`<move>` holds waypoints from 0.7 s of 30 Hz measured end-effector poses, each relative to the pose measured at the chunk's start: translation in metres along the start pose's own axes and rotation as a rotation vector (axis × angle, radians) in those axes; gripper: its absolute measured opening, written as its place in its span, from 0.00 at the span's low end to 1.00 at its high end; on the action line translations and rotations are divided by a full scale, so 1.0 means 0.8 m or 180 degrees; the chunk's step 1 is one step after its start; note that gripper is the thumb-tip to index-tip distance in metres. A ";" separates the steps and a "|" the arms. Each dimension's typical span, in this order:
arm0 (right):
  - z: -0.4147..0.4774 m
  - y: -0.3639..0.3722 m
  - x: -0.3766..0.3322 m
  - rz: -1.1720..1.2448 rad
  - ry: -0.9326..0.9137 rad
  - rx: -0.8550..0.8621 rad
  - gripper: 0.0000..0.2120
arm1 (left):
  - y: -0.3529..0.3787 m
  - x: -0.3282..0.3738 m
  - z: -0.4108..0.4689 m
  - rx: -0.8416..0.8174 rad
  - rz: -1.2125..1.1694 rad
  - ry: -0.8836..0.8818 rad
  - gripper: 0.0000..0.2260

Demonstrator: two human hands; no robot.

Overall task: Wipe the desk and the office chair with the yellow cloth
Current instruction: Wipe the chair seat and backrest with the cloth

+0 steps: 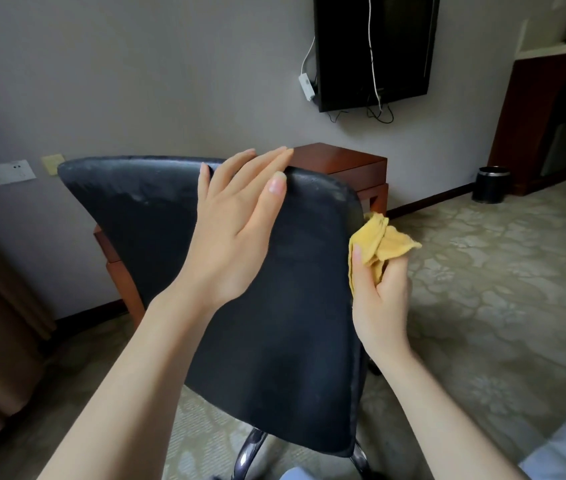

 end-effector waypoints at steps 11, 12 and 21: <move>0.040 0.161 -0.201 -0.3282 -0.2659 -0.1456 0.11 | -0.050 -0.055 -0.018 0.0488 -0.0946 -0.0391 0.21; 0.038 0.185 -0.200 -0.3427 -0.2686 -0.1726 0.14 | -0.056 -0.055 -0.018 0.0596 -0.1259 -0.0389 0.18; 0.046 0.303 -0.197 -0.3692 -0.2491 -0.2467 0.16 | -0.100 -0.104 -0.023 0.1019 -0.1398 -0.1019 0.19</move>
Point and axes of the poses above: each hand's wrist, its own z-axis towards the middle knuckle, its own y-axis out of the palm, x = y × z, the point moved 9 cm from there along z, towards the middle knuckle, and after that the axes turned 3 degrees about -x, right-handed, at the moved point
